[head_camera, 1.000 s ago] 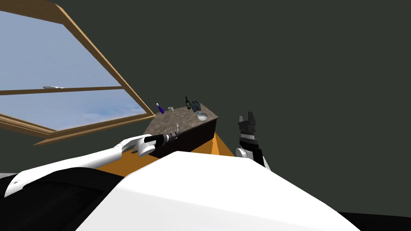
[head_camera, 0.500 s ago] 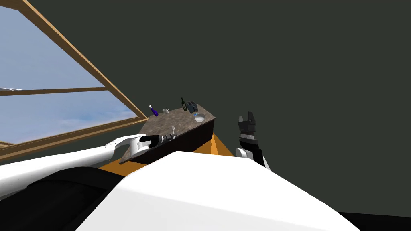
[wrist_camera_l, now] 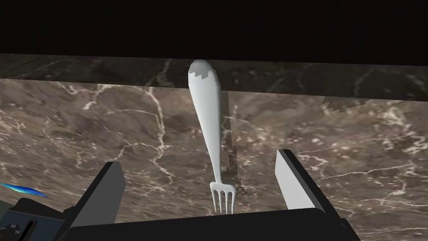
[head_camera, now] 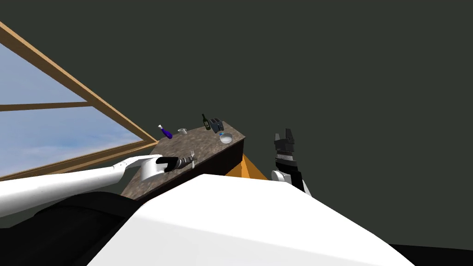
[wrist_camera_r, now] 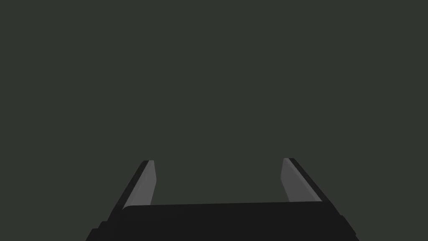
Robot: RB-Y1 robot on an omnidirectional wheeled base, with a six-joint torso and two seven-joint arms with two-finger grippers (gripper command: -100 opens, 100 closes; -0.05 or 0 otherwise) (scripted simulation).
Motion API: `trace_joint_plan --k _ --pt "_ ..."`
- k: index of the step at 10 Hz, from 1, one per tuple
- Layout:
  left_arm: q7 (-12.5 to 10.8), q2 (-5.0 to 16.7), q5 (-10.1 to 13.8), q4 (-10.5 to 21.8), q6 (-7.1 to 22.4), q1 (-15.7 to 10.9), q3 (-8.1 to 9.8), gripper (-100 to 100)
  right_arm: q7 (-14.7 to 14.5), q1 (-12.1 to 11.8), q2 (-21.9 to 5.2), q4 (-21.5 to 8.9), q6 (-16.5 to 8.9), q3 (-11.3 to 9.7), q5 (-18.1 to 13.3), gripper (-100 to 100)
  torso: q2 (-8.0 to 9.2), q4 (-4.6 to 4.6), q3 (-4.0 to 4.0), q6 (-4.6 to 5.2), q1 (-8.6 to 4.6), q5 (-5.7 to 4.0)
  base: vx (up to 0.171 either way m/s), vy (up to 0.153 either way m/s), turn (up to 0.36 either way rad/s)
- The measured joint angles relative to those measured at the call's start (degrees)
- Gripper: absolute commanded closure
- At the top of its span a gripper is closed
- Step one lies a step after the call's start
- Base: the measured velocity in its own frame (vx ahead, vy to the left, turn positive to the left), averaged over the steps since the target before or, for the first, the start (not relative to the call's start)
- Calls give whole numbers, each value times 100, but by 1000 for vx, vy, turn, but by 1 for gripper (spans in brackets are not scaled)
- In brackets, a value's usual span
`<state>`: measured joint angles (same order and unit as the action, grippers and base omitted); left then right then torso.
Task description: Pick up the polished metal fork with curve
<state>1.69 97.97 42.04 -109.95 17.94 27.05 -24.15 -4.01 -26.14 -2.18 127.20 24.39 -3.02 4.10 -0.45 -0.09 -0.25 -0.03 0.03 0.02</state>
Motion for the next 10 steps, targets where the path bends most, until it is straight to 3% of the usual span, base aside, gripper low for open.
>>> trace_joint_plan --k 1,2,4,5,6,8,9,10 --pt "68 152 168 136 43 -21 -142 -100 0 0 0 0 0 0 0 0 -9 -2 -5 0 2 0 109 20 -53" --pt "103 207 184 212 30 47 -175 -100 0 -1 0 0 0 1 0 0 -6 -1 -4 -5 1 1 116 11 -88" --pt "-10 370 121 276 107 281 -186 -100 0 0 0 0 0 0 0 0 -12 -3 -7 0 1 1 154 31 -220" --pt "-226 520 -57 242 197 545 -131 -100 0 -1 0 0 0 0 0 0 -27 -6 -16 0 5 1 144 34 -65" --pt "-235 582 4 335 183 564 -211 -100 0 -2 0 0 0 1 0 0 -21 -5 -13 -5 3 2 55 4 28" --pt "-15 583 221 453 132 465 -329 -100 0 0 0 0 0 0 0 0 28 6 15 -6 -14 -2 -2 -10 6" --pt "3 582 229 456 132 461 -332 0 0 0 0 0 0 0 0 0 36 9 21 -6 -14 -2 0 0 0" --pt "1 583 228 455 132 462 -332 -100 0 0 0 0 0 0 0 0 39 9 22 -6 -13 -2 -5 3 -116"
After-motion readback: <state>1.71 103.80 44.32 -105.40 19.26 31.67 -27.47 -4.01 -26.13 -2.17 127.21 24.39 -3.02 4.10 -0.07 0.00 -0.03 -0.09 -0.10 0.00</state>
